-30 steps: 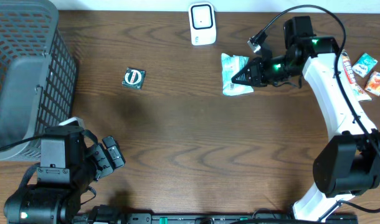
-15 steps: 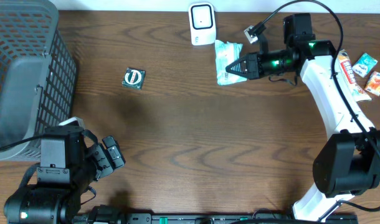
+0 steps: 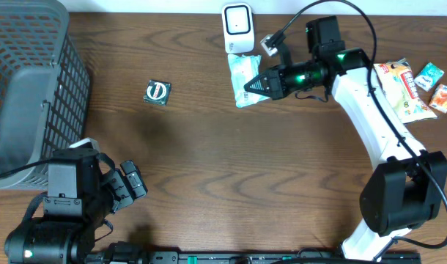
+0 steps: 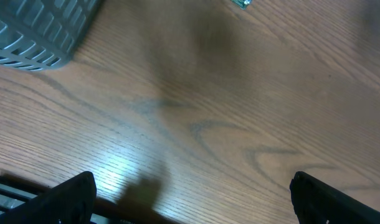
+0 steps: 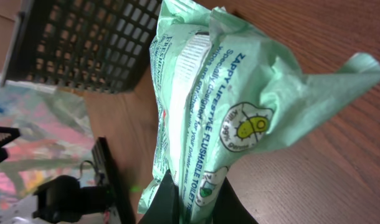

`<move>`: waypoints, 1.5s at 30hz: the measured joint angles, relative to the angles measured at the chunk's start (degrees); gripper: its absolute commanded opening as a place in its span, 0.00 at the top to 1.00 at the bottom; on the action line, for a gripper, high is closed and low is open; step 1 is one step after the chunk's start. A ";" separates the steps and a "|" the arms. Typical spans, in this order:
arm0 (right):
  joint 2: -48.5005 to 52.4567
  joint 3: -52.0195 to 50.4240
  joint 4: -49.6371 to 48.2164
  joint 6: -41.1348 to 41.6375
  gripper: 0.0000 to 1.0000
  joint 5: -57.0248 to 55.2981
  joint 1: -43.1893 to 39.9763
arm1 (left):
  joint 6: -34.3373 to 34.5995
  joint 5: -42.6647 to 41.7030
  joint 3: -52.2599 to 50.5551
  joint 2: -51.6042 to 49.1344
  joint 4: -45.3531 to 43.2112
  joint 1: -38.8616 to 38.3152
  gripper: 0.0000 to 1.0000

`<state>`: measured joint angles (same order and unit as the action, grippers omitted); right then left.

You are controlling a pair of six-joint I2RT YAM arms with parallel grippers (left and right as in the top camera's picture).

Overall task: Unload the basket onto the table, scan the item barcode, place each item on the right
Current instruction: 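Swing the wipes pack left in front of the scanner window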

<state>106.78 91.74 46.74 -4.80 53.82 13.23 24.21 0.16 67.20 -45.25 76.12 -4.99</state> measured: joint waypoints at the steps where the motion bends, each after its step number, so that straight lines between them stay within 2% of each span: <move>1: 0.00 0.00 -0.31 0.37 0.99 -0.66 0.33 | 0.00 0.00 0.00 0.00 0.00 0.00 0.02; 16: 0.00 0.00 -5.57 5.90 0.99 -6.51 1.31 | 0.00 0.00 0.00 0.00 0.00 0.00 0.02; 27: 0.00 0.00 -6.62 14.99 0.99 -7.45 1.31 | 0.00 0.02 0.00 0.00 0.00 0.00 0.02; 45: 0.00 0.00 -7.15 16.37 0.99 -10.23 1.31 | 0.00 0.02 0.00 0.00 0.00 0.00 0.02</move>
<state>106.78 91.74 39.59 11.57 43.59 14.55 24.21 0.19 67.20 -45.25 76.12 -4.99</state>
